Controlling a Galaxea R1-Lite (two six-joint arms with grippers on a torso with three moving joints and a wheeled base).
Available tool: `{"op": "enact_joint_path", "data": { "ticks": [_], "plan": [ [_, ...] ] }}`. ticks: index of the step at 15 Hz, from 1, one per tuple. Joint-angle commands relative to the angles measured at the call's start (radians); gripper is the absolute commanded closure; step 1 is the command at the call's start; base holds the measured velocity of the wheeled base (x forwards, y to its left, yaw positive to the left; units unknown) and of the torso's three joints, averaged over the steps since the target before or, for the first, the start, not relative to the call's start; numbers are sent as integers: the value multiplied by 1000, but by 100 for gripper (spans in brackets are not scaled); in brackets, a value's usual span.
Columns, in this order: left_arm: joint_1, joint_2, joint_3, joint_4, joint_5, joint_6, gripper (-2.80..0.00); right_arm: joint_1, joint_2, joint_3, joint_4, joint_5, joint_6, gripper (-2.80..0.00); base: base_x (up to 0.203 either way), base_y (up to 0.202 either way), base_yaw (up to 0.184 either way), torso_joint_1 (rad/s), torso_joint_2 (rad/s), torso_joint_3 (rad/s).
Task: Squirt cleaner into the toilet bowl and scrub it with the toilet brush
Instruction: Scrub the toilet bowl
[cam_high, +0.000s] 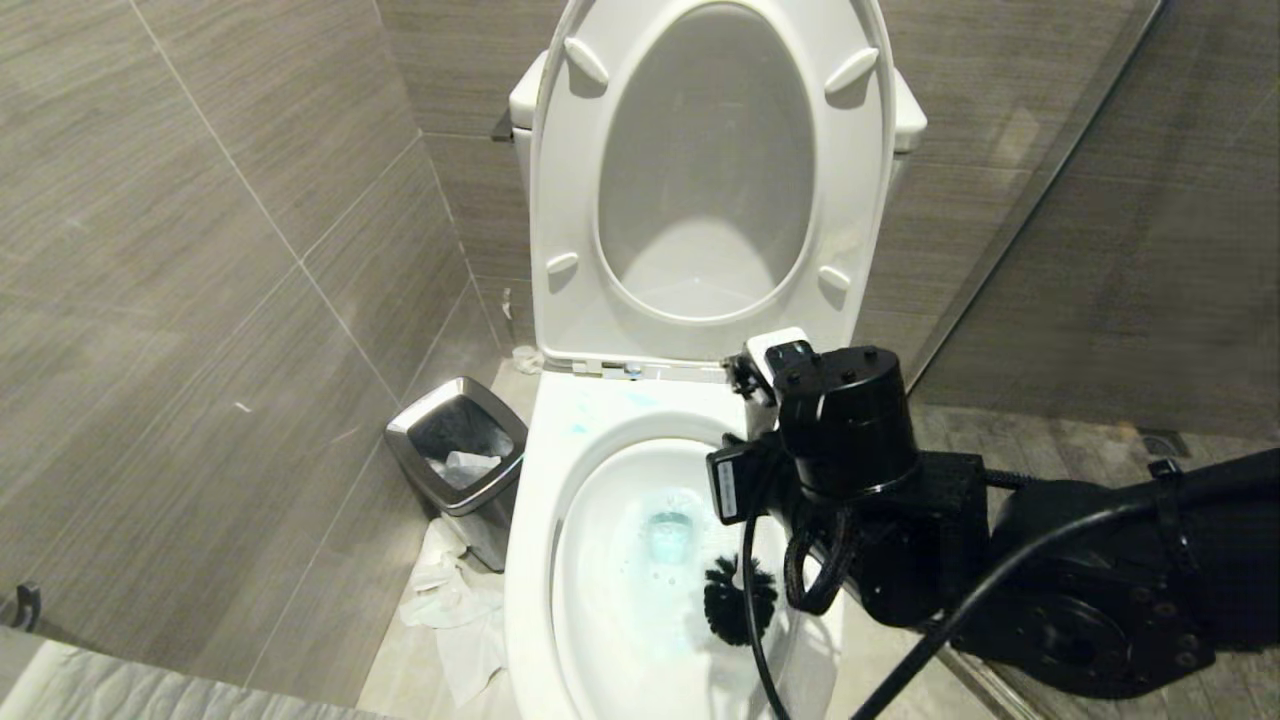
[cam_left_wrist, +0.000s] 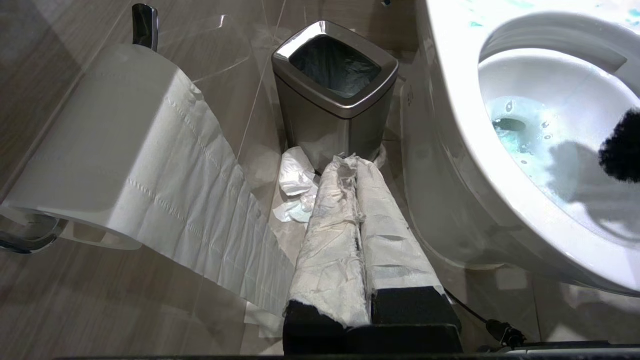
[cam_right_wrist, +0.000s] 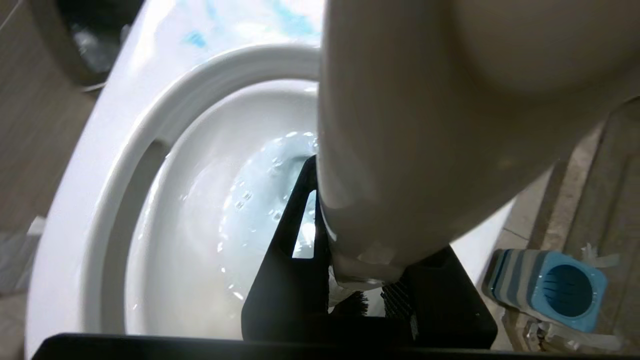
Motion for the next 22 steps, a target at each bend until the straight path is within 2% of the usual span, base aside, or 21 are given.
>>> {"op": "enact_joint_path", "data": {
  "ticks": [1,7,13,16,22],
  "plan": [
    [1,1,2,0,0,-1,0,-52,22,-45,-2,1,-2,0,0,0,0,0,0,0],
    [1,1,2,0,0,-1,0,-135,174,-232,-2,3,-17,0,0,0,0,0,0,0],
    [1,1,2,0,0,-1,0,-140,359,-484,-1,1,-70,0,0,0,0,0,0,0],
    [1,1,2,0,0,-1,0,-109,392,-554,3,3,-112,0,0,0,0,0,0,0],
    [1,1,2,0,0,-1,0,12,414,-603,8,-2,-120,0,0,0,0,0,0,0]
  ]
}}
